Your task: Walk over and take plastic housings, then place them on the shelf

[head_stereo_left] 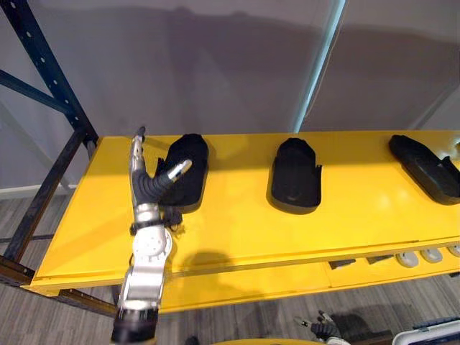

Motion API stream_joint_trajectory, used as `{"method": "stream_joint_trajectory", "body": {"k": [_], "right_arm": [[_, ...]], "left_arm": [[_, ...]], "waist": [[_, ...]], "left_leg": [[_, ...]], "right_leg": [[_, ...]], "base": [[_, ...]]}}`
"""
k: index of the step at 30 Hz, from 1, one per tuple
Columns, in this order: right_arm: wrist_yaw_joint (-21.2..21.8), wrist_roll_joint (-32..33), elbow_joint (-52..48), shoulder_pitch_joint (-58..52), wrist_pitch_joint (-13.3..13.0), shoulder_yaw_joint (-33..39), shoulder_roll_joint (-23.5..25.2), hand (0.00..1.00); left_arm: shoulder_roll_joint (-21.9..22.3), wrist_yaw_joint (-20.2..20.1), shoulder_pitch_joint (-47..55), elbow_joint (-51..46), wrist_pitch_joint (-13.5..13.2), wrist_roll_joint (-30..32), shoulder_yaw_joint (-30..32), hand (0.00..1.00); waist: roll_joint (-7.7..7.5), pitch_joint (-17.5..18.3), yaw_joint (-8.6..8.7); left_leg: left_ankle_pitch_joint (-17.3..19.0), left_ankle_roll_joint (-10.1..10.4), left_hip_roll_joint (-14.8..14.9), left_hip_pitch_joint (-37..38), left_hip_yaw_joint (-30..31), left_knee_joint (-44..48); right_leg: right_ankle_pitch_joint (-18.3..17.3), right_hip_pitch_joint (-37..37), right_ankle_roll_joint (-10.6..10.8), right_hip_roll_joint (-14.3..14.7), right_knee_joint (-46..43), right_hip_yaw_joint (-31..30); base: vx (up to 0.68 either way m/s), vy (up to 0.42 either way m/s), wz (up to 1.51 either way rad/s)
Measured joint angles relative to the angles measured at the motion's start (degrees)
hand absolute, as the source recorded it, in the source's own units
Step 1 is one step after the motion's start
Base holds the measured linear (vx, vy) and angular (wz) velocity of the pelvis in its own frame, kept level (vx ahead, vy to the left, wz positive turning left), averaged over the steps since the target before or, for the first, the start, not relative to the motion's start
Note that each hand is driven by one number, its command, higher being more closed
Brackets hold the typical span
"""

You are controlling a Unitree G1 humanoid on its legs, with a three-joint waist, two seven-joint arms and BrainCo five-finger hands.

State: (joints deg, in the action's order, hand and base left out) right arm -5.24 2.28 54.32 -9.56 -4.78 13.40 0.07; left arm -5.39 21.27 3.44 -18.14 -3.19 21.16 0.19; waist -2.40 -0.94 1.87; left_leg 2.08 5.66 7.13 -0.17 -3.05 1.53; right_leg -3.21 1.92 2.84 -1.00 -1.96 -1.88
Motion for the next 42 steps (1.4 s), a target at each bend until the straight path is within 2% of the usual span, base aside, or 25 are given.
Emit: {"method": "stream_joint_trajectory", "body": {"k": [1,7,12,19,25,27,28,29,31,37,42], "right_arm": [[-0.10,0.00,-0.11,-0.10,-0.18,-0.02,0.00,0.00],[-0.87,0.11,-1.89,-1.95,-0.53,-0.55,0.31,0.00],[-1.04,0.45,-4.40,-3.03,-0.15,-2.80,1.10,0.00],[-1.10,0.41,-5.71,-3.55,0.57,-3.29,1.77,0.00],[-1.26,0.34,-6.25,-3.77,0.88,-3.24,1.73,0.00],[-1.26,0.33,-6.20,-3.84,0.87,-3.18,1.70,0.00],[-1.26,0.33,-6.06,-3.84,0.87,-3.11,1.70,0.00],[-1.28,0.31,-5.71,-3.84,0.86,-2.88,1.61,0.00],[-1.26,-0.09,-5.12,-3.42,0.87,-2.67,1.47,0.00],[-1.21,-0.66,-2.50,-1.48,0.87,-2.65,0.54,0.00],[-1.18,-0.76,-1.47,-0.73,0.89,-2.64,0.49,0.00]], "left_arm": [[0.84,0.01,2.10,-1.13,-0.45,0.51,-0.10,1.00],[3.21,-0.10,11.08,-4.27,-2.22,1.02,-0.80,1.00],[5.27,-3.05,14.02,-1.22,-2.19,-0.33,-0.74,1.00],[5.72,-4.98,13.29,5.89,-2.08,-0.96,-2.14,1.00],[5.24,-4.98,8.60,17.11,-1.44,-1.36,-2.44,1.00],[5.03,-5.03,8.04,19.17,-1.36,-1.35,-2.53,1.00],[4.54,-5.04,7.23,20.68,-1.25,-1.34,-2.54,1.00],[4.11,-4.97,5.44,22.17,-1.22,-1.33,-2.51,1.00],[3.69,-4.93,3.32,24.74,-1.15,-1.34,-2.51,1.00],[2.11,-4.63,-1.51,29.65,-1.15,-1.30,-2.30,1.00],[0.56,-4.61,-4.16,32.37,-1.11,-1.29,-2.13,1.00]], "waist": [[0.09,-0.06,-0.20],[0.07,-0.08,-2.69],[-0.04,-0.03,-2.86],[-0.59,0.33,-2.80],[-0.10,0.98,-2.73],[-0.35,1.42,-2.66],[0.16,1.59,-2.63],[-0.08,2.03,-2.53],[0.42,1.91,-2.42],[0.83,1.97,-1.05],[0.76,1.94,-0.71]], "left_leg": [[0.75,0.24,0.09,-0.42,0.01,1.14],[4.36,-0.28,0.96,-4.18,0.01,8.10],[7.26,-0.68,0.90,-6.41,0.86,13.46],[8.90,-1.36,0.77,-7.18,0.46,15.52],[7.98,-0.89,0.77,-6.04,-0.63,13.52],[6.99,-0.74,0.58,-4.96,-1.15,11.26],[6.24,-0.59,0.48,-4.84,-1.20,10.18],[4.84,-0.45,0.24,-4.01,-1.25,8.37],[3.55,-0.35,-0.12,-2.89,-1.45,6.15],[0.17,0.03,-0.16,-0.71,-1.74,0.12],[-0.47,-0.05,-0.25,0.14,-2.33,-1.67]], "right_leg": [[-0.53,0.04,0.55,0.04,-0.13,0.00],[-0.55,-0.15,0.58,0.41,-0.21,0.35],[-0.65,0.42,0.71,-0.14,-0.91,1.67],[-0.81,0.48,0.90,-0.46,-0.91,1.57],[-0.80,-0.34,0.91,-1.02,-1.16,0.21],[-0.80,-0.62,0.91,-1.13,-1.15,-0.02],[-0.79,-1.20,0.90,-1.15,-1.15,-0.02],[-0.71,-1.56,0.84,-1.17,-1.12,-0.01],[-0.70,-1.41,0.81,-1.12,-0.97,0.05],[-0.34,-2.25,0.32,-0.77,-0.69,-0.02],[0.83,-2.16,0.31,-0.39,0.94,-0.85]], "base": [[-0.06,-0.010,0.03],[-0.01,0.004,0.02],[0.03,0.043,0.09],[0.00,0.022,-0.03],[0.01,0.011,-0.12],[0.02,-0.023,-0.14],[0.06,-0.041,-0.02],[0.05,-0.041,0.00],[0.03,-0.019,0.01],[-0.01,-0.027,-0.02],[-0.02,-0.009,-0.10]]}}
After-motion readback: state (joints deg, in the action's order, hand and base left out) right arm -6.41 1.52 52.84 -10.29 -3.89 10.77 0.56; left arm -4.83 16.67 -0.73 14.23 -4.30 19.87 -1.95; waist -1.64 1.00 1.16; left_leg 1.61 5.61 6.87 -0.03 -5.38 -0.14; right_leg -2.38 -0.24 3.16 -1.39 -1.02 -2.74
